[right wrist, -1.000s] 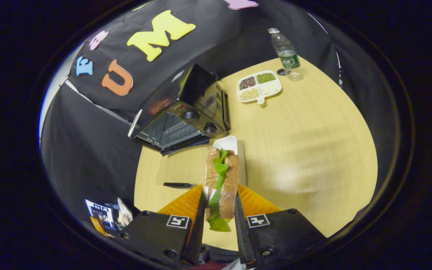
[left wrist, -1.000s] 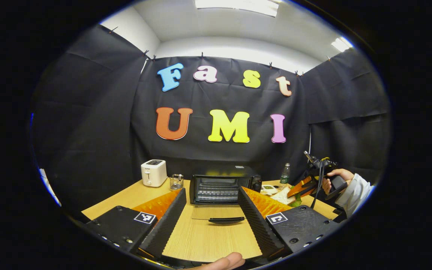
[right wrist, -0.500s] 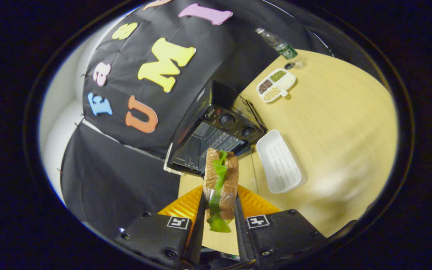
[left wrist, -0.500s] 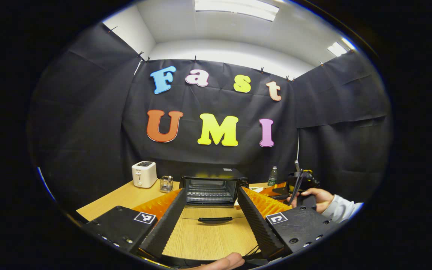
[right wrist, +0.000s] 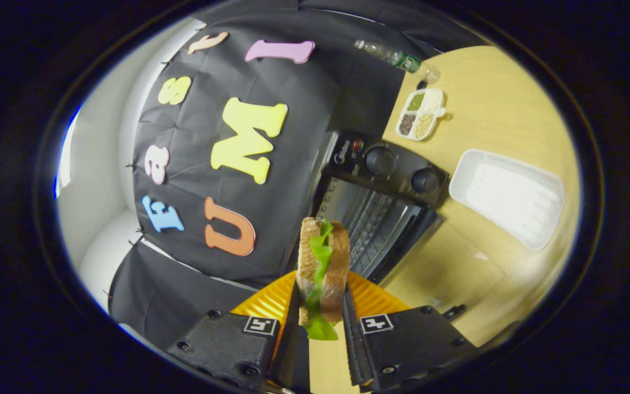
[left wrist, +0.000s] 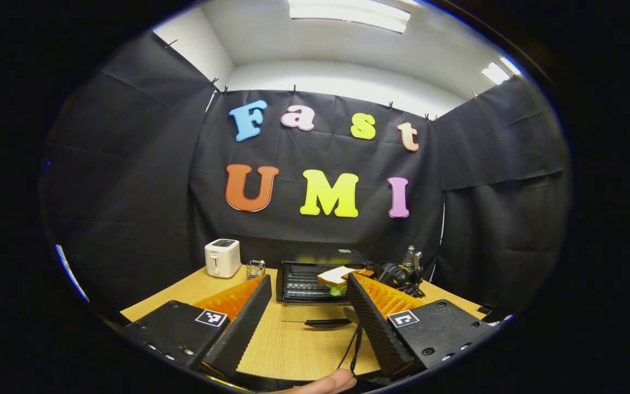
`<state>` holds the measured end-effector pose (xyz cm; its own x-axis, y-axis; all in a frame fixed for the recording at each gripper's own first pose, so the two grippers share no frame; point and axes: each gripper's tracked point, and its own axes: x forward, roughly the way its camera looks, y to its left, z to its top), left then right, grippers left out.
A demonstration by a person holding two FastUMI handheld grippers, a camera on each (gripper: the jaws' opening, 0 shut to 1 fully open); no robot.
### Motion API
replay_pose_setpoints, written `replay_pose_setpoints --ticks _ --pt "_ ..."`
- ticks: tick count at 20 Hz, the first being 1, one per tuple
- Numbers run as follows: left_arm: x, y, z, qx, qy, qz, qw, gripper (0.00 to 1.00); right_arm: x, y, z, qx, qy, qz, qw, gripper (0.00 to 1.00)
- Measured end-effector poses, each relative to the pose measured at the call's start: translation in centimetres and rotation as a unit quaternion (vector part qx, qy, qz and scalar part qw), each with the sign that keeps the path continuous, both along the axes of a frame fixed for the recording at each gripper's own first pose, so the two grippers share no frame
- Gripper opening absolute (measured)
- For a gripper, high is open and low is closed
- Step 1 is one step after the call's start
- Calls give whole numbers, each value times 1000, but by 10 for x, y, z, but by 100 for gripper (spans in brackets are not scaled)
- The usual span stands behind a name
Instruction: Open the electric oven with the left hand, put the food in, and close the electric oven.
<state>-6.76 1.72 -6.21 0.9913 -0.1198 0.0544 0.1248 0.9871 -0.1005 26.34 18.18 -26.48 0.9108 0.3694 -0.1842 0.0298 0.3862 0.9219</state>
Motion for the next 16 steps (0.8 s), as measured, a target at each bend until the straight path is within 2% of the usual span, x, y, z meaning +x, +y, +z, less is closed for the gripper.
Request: replay_pose_setpoints --ticks 2,5,6,10,16 --pt "6 12 -6 6 6 8 1000 91 12 20 -26 6 27 1 1000 37" --pt "12 29 -17 15 18 22 999 91 39 28 -47 20 34 -13 999 37" --pt "17 34 -22 17 23 28 999 91 48 28 -50 32 36 -22 999 39" --pt "31 48 -37 14 43 41 998 91 83 14 -40 21 12 -54 998 37" --pt "45 49 -54 10 64 40 997 91 122 9 -43 -44 2 -78 996 38"
